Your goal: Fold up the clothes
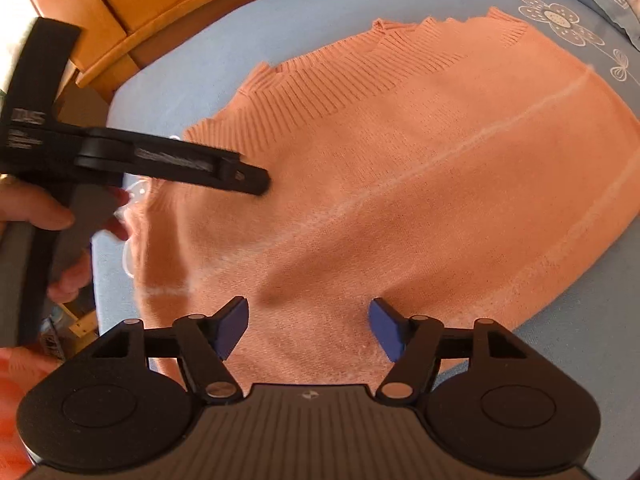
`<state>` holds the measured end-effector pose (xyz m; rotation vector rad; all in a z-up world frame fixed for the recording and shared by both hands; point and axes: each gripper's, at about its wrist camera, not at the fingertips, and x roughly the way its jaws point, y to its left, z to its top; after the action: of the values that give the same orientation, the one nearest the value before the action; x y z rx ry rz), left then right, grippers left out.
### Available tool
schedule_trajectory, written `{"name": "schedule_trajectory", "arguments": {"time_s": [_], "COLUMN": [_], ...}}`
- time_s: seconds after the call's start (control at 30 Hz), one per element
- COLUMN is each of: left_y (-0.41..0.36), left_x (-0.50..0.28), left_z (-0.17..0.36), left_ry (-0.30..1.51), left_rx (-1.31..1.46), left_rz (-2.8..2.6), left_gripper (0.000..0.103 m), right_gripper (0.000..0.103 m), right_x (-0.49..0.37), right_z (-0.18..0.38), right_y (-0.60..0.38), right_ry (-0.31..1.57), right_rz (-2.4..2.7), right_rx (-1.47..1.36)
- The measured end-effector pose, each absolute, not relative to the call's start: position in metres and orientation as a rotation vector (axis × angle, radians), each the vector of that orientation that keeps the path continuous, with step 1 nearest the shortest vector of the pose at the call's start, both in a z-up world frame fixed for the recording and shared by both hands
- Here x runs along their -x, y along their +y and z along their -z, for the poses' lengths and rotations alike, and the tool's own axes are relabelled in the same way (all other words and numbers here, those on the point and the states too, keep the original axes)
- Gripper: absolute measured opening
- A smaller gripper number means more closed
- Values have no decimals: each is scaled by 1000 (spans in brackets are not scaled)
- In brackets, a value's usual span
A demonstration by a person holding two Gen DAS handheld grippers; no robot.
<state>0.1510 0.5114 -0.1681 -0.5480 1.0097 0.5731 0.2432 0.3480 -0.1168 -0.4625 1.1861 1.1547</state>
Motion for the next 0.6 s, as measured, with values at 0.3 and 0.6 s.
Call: {"name": "schedule_trajectory", "arguments": {"time_s": [0.3, 0.6], "left_y": [477, 420], "left_x": [-152, -148], "left_z": [147, 108], "left_ry": [965, 861], "left_rx": [362, 349], "left_rz": [-661, -634], "left_gripper": [102, 102], "right_gripper": [72, 72], "right_x": [-248, -255], "right_z": [90, 76], "right_y": [329, 272], "right_ry": [1171, 1167], "right_rz": [-1121, -1046], "right_rx": [435, 429]}}
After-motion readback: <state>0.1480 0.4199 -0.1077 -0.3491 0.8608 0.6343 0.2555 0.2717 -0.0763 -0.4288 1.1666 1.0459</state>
